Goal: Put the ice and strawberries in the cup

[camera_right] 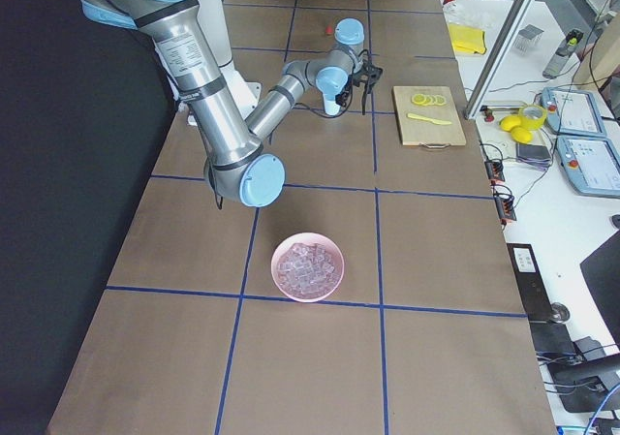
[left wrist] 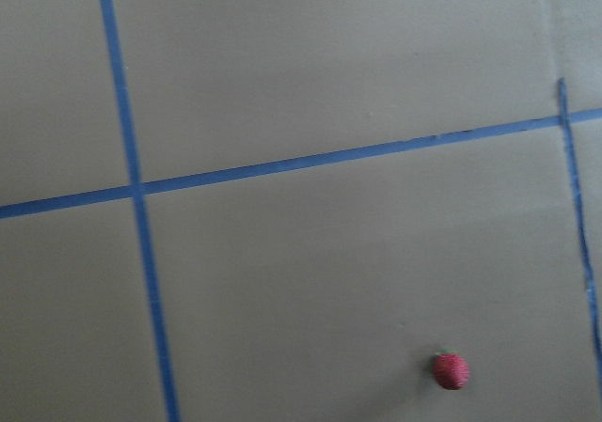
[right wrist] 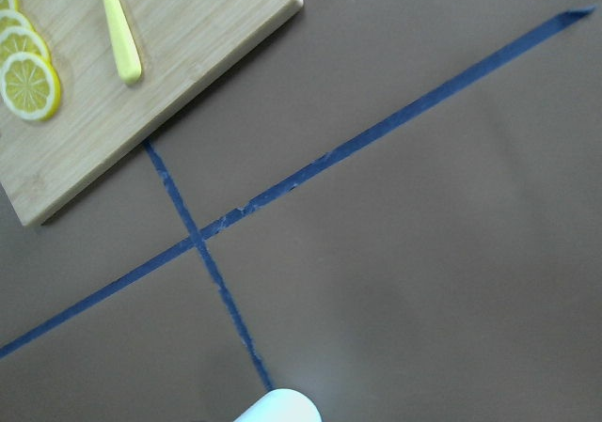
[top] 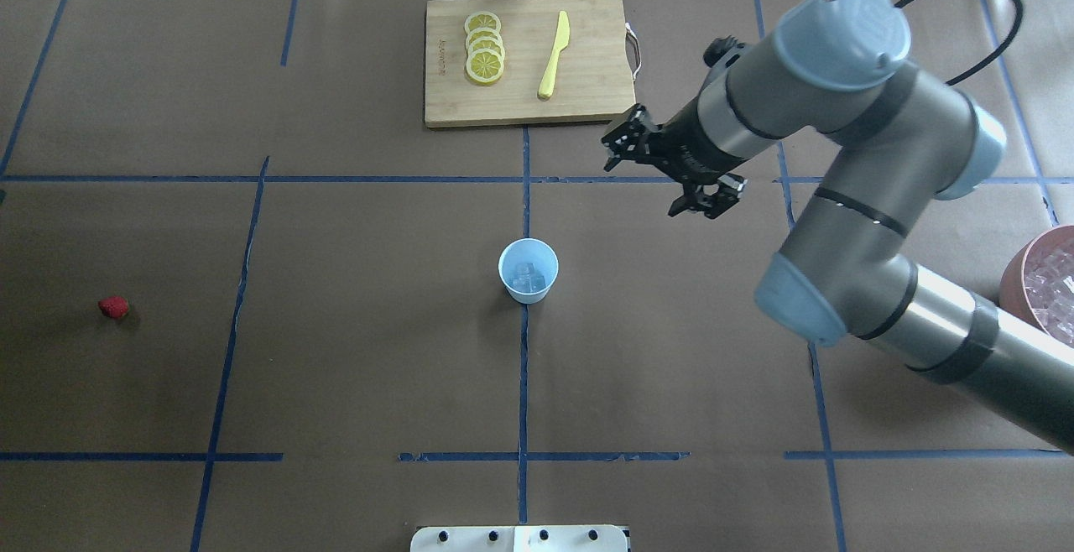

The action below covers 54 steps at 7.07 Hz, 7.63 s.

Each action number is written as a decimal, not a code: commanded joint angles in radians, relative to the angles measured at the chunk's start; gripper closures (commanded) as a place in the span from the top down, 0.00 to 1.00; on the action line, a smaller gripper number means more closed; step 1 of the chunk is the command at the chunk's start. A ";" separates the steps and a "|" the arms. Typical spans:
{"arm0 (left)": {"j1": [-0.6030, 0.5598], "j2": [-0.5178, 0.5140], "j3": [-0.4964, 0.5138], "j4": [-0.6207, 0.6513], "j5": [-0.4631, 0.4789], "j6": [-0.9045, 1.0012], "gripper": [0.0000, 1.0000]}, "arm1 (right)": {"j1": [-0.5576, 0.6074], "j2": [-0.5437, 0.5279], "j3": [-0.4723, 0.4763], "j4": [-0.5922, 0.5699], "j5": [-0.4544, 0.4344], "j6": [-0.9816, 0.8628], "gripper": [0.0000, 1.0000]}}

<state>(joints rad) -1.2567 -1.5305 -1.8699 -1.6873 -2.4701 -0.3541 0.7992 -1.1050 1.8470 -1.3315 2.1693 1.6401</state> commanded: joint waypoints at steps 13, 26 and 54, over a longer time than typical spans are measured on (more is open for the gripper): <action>0.405 0.036 0.178 -0.399 0.264 -0.353 0.95 | 0.179 -0.188 0.083 0.002 0.132 -0.241 0.99; 0.405 0.033 0.103 -0.416 0.287 -0.361 0.00 | 0.186 -0.197 0.097 0.000 0.132 -0.240 0.99; 0.371 -0.287 -0.043 -0.230 0.294 -0.623 0.56 | 0.568 -0.417 0.072 -0.268 0.181 -1.106 0.99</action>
<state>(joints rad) -0.8076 -1.9354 -1.8651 -1.9439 -2.1418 -1.1478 1.2907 -1.5314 1.9569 -1.5166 2.3445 0.7128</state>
